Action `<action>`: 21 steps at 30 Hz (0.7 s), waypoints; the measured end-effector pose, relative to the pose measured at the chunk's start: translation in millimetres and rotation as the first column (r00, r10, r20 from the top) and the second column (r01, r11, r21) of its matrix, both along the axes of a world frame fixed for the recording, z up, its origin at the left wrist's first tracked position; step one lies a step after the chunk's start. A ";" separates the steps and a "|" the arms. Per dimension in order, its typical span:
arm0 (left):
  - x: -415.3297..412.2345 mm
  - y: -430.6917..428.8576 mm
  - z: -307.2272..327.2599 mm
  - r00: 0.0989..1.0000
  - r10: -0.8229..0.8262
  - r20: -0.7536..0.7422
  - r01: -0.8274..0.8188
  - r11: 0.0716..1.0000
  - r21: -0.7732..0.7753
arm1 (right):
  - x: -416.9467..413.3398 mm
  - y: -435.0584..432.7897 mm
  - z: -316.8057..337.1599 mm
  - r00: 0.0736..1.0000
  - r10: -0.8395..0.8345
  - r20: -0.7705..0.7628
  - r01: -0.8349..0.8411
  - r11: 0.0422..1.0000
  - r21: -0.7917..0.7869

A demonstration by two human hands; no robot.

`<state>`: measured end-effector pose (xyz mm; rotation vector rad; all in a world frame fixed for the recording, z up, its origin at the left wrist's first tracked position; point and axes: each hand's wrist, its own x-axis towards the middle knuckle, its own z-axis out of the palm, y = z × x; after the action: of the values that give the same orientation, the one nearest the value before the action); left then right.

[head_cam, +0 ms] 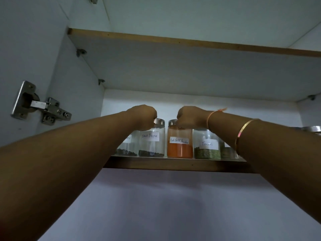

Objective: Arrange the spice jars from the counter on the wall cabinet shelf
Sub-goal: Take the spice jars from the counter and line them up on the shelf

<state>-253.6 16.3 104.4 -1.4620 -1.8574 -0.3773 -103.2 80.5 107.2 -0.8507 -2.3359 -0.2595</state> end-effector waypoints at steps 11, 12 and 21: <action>-3.4 4.0 10.7 0.979 0.072 -0.191 -0.078 0.997 -0.021 | -3.4 8.5 -1.4 0.994 0.100 -0.032 -0.101 0.994 -0.035; -3.3 4.5 11.5 0.975 0.086 -0.203 -0.093 0.995 -0.030 | -4.9 9.3 -2.3 0.994 0.104 -0.035 -0.105 0.994 -0.038; -18.7 22.9 7.8 0.984 0.096 -0.151 -0.110 0.990 -0.092 | -17.3 19.5 -1.5 0.993 0.107 -0.044 -0.110 0.991 -0.071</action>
<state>-272.2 39.2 112.2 -1.4124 -1.8465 -0.1247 -120.5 100.0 105.8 -0.7536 -2.3577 -0.1100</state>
